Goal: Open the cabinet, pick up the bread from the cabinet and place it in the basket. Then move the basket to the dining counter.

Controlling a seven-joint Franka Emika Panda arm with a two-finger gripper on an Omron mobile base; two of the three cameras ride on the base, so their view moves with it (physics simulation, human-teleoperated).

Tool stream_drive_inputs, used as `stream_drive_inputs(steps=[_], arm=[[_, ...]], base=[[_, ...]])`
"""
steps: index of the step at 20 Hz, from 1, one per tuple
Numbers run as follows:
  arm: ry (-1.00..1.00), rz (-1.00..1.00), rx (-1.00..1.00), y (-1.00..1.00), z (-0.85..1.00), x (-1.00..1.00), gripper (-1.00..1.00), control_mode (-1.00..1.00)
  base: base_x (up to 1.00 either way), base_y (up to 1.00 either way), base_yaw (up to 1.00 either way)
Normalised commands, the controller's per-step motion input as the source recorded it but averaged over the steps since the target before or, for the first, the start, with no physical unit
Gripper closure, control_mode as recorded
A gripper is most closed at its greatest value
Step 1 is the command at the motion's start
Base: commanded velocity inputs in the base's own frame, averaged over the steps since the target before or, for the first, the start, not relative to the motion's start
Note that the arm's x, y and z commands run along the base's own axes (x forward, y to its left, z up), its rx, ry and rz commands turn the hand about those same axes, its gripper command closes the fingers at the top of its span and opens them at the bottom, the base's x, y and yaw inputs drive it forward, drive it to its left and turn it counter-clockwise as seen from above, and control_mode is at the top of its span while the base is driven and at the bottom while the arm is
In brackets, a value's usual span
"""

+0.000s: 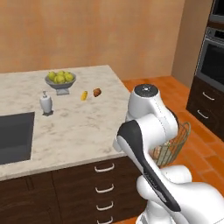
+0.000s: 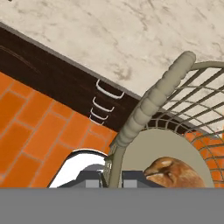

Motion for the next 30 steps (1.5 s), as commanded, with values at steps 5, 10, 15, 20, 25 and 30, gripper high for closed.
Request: stream_drive_inputs(steps=[5,10,15,20,25,30], arm=[[0.00,0.00,0.00,0.00,0.00,0.00,1.00,1.00],[0.00,0.00,0.00,0.00,0.00,0.00,1.00,1.00],[0.00,0.00,0.00,0.00,0.00,0.00,1.00,1.00],[0.00,0.00,0.00,0.00,0.00,0.00,1.00,1.00],[0.00,0.00,0.00,0.00,0.00,0.00,1.00,1.00],[0.00,0.00,0.00,0.00,0.00,0.22,1.00,-1.00]], base=[[0.00,0.71,-0.32],[0.00,0.69,-0.05],[0.20,0.30,0.00],[0.53,0.18,0.00],[0.61,0.18,0.00],[0.32,0.02,0.00]])
